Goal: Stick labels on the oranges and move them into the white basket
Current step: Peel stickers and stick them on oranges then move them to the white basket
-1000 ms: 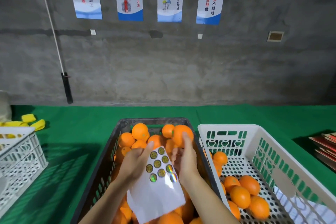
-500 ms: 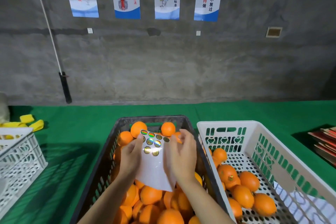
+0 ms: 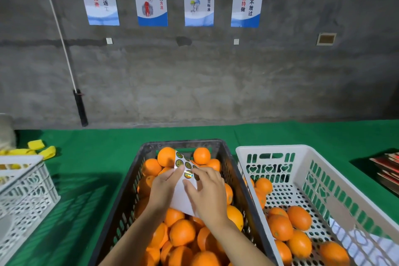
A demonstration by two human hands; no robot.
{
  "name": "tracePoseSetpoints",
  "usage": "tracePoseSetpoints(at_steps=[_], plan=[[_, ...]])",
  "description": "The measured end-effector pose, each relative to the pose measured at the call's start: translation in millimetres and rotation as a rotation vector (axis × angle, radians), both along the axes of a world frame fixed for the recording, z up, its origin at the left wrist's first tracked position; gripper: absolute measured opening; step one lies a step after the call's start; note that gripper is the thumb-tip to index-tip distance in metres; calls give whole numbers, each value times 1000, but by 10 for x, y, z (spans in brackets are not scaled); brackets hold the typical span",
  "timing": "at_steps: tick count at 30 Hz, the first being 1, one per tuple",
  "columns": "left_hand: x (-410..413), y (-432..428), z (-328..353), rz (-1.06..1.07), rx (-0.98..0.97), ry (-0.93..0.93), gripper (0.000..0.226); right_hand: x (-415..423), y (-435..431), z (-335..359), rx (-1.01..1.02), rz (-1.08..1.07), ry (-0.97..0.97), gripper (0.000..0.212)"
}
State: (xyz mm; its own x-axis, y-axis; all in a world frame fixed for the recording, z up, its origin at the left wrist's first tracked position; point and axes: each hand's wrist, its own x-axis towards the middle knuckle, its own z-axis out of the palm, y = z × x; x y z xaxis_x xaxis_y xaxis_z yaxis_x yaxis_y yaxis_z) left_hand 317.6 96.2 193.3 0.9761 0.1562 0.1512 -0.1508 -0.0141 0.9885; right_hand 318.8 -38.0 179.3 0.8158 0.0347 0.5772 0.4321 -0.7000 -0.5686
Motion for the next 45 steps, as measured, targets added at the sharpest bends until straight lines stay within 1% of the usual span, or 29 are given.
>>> tracePoseSetpoints(at_steps=[1,2,3,5,6,10,12,16,21,24,27,29,31,34,36,38,39,40,41,43,44,45], plan=[[-5,2,2,-29,-27,18,26,2,-8,15,20,-11,15,37],[-16,4,0,-50,-51,28,20,2,-17,24,36,-16,31,37],[-23,10,-9,-59,-58,26,22,-1,-22,31,52,-15,43,37],[-29,16,-30,-69,-45,19,35,-9,-22,38,83,-2,51,36],[-31,14,-33,-69,-43,21,36,-13,-17,41,92,4,49,35],[-26,20,-32,-34,-29,23,32,-14,-2,46,147,25,42,28],[-25,18,-24,-26,-10,36,22,-14,-6,50,184,41,56,26],[17,15,-54,-32,15,70,17,-31,3,52,180,37,50,24],[5,7,-45,-25,18,57,25,-50,-2,52,175,11,37,23],[13,19,-52,-30,0,83,33,-66,-1,52,184,-10,-11,15],[25,52,-63,-38,-54,131,31,-72,-8,47,185,-3,-68,6],[39,56,-71,-38,-93,155,28,-72,-10,51,178,24,-67,7],[46,43,-70,46,-105,148,25,-72,-18,54,161,54,-90,9],[69,85,-53,312,-91,113,33,-64,-36,66,247,77,-103,10],[63,149,-29,440,-108,70,38,-37,-59,57,317,62,-12,11],[64,197,-10,525,-118,29,43,8,-78,23,365,130,203,14],[60,206,7,554,-118,19,43,20,-73,0,355,190,329,17],[61,212,17,565,-116,15,43,30,-61,-30,290,242,436,18],[66,214,15,564,-114,20,42,38,-41,-82,160,276,505,18],[87,209,13,544,-107,35,44,44,10,-182,-113,318,558,18],[95,206,6,535,-111,37,46,41,40,-228,-196,339,576,18],[99,205,2,530,-118,35,47,40,66,-268,-235,364,594,19]])
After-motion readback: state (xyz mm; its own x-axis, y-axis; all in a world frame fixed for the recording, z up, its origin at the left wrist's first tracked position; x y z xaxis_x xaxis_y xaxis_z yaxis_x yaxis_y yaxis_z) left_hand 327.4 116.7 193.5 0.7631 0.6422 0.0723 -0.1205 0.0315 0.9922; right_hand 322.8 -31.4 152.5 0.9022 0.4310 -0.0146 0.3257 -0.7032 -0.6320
